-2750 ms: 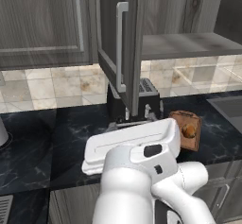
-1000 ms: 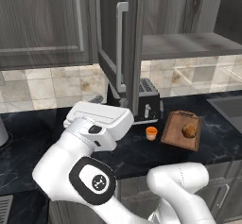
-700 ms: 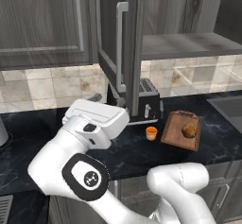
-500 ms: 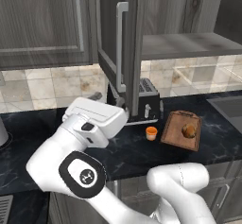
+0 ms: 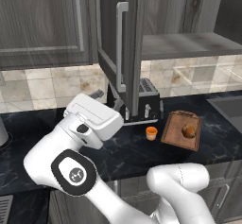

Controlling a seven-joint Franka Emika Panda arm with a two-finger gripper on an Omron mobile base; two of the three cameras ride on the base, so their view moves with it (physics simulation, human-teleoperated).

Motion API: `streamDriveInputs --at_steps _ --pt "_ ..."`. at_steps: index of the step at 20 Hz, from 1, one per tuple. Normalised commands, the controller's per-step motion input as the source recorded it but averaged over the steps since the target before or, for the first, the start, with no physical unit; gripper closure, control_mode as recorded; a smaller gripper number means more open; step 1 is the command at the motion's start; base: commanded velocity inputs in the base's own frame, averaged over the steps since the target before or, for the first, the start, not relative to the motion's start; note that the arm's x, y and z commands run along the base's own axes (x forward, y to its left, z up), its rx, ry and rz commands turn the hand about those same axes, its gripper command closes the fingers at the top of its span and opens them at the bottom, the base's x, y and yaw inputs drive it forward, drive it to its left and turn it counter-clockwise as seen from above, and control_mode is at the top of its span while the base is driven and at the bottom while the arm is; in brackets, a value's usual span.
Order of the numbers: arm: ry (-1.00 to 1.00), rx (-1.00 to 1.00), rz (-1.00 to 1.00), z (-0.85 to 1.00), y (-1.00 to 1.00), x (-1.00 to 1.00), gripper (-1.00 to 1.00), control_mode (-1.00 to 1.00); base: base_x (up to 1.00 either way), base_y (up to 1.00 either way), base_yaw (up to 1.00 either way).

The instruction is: Pick the bread, place it on the cutting board, pick the jam, place it on the counter, and close the cabinet.

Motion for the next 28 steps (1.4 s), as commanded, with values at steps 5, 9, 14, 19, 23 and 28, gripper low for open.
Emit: streamDriveInputs --at_steps 5,9,14,19,23,28 --pt "-0.07 0.00 -0.08 0.00 0.00 0.00 -1.00 -1.00 0.00 0.00 0.00" --pt "-0.03 0.00 -0.05 0.00 -0.09 0.00 -1.00 -1.00 0.00 0.00 0.00" --pt "-0.02 0.00 -0.01 0.00 -0.21 0.00 -1.00 -1.00 0.00 0.00 0.00" --pt "-0.02 0.00 0.00 0.00 -0.22 0.00 -1.00 -1.00 0.00 0.00 0.00" --pt "-0.01 0.00 0.00 0.01 -0.16 0.00 -1.00 -1.00 0.00 0.00 0.00" --pt "-0.02 0.00 0.00 0.01 -0.14 0.00 -1.00 -1.00 0.00 0.00 0.00"
